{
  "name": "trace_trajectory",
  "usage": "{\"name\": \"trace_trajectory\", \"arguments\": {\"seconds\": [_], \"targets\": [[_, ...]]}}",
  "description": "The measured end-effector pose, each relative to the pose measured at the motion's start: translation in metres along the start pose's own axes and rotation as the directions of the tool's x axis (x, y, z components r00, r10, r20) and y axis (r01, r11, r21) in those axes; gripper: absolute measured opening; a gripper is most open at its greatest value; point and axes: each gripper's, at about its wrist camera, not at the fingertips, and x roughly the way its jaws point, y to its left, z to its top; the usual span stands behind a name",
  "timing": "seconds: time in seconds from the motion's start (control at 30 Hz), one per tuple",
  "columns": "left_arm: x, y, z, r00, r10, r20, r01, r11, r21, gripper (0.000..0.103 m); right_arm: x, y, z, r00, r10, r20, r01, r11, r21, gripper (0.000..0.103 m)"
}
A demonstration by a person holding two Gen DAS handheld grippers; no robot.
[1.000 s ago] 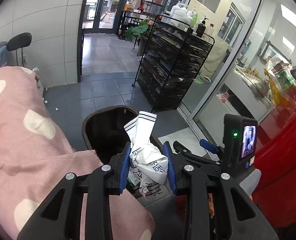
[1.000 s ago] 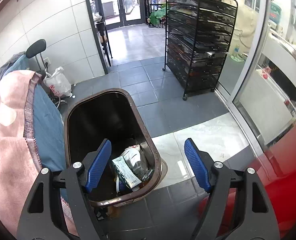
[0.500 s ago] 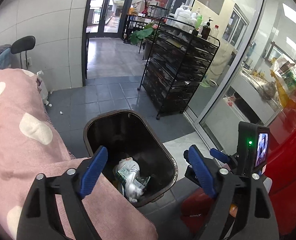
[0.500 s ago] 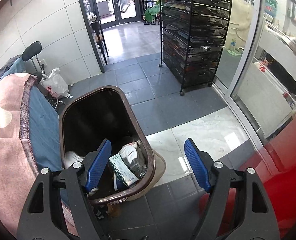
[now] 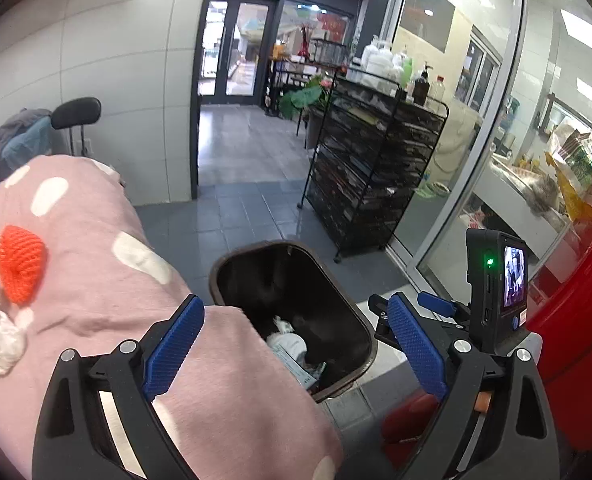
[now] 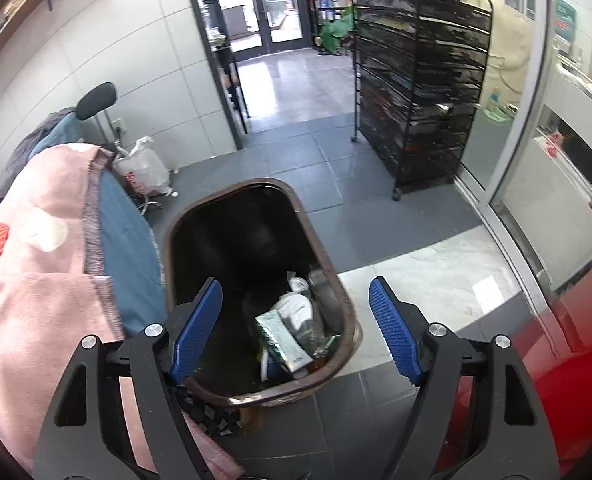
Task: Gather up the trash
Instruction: 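Move both tools back over the table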
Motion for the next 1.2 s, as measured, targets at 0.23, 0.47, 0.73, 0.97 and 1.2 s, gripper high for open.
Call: {"name": "trace_trajectory", "arguments": {"seconds": [0.23,0.47,0.73,0.97,1.2], "targets": [[-0.035,0.024,-0.004,0.994,0.069,0.082,-0.067,0.997,-0.03,0.096,-0.018,0.034,0.005,0.995,0.094,0.035,-0.091,0.994,-0.063,0.078],[-0.067,0.058,-0.012,0.976,0.173,0.133,-0.16,0.981,-0.109,0.097,-0.034,0.077,0.009,0.979,0.201,0.045,-0.194,0.974,-0.12,0.081],[-0.098,0.108,-0.03,0.954,0.281,0.108,-0.255,0.945,-0.205,0.097,-0.044,0.131,0.005,0.96,0.28,0.023,-0.268,0.936,-0.231,0.081],[-0.122,0.158,-0.056,0.926,0.374,0.056,-0.344,0.893,-0.289,0.097,-0.048,0.182,-0.002,0.938,0.346,-0.039,-0.339,0.882,-0.326,0.081],[-0.138,0.202,-0.076,0.913,0.407,-0.003,-0.38,0.849,-0.367,0.095,-0.057,0.237,-0.006,0.914,0.395,-0.091,-0.394,0.811,-0.433,0.081]]}}
